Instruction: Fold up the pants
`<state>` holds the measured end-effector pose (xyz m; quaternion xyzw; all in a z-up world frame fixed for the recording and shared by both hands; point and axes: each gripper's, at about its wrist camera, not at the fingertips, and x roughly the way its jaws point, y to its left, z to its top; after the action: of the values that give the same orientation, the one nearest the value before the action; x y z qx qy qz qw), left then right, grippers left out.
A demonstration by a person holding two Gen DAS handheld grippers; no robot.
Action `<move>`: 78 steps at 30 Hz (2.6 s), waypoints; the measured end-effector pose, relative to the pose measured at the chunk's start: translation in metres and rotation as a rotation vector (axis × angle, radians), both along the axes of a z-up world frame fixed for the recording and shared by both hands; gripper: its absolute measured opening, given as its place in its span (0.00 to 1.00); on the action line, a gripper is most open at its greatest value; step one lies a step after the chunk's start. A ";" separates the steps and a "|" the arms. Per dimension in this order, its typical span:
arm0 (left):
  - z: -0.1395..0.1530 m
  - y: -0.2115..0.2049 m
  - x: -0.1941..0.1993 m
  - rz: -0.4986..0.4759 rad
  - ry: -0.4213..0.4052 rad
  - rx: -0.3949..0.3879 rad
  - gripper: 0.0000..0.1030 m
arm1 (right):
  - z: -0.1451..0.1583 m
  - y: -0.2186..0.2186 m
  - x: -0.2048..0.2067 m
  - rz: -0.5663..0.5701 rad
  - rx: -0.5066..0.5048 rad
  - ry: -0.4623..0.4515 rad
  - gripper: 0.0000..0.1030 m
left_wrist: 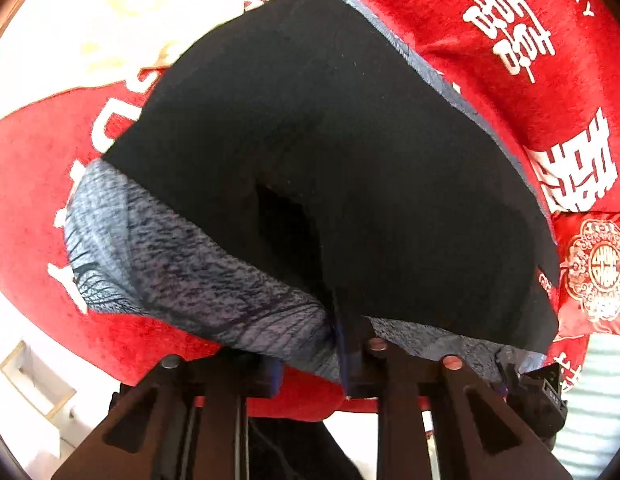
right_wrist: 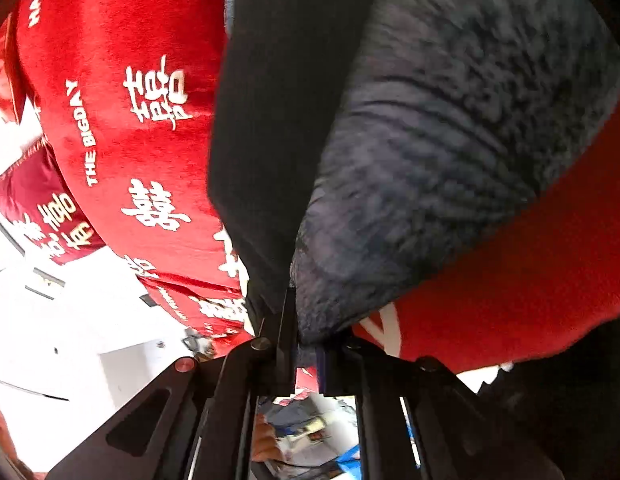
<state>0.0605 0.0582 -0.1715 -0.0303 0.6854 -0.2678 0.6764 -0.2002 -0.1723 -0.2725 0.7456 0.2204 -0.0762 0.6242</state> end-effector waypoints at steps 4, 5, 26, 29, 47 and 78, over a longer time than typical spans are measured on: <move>0.023 -0.009 -0.001 -0.051 -0.044 -0.005 0.21 | 0.040 -0.009 0.010 0.055 -0.083 0.009 0.07; 0.031 -0.012 -0.001 -0.057 -0.051 -0.006 0.21 | 0.048 -0.012 0.013 0.068 -0.098 0.010 0.07; 0.028 -0.200 0.167 -0.007 -0.270 0.109 0.27 | 0.057 -0.227 0.237 0.433 -0.207 0.235 0.12; 0.004 -0.217 0.179 0.020 -0.310 0.229 0.50 | 0.027 -0.238 0.249 0.465 -0.176 0.290 0.12; -0.013 -0.256 0.158 -0.077 -0.384 0.393 0.78 | 0.069 -0.175 0.317 0.894 -0.777 0.450 0.50; 0.040 -0.335 -0.105 -0.611 -0.308 0.216 0.78 | 0.114 -0.169 -0.061 0.236 -0.492 0.686 0.72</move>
<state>-0.0447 -0.2763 -0.1318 0.2885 0.5773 -0.3851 0.6597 -0.2608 -0.3414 -0.1586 0.4758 0.4740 -0.2979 0.6784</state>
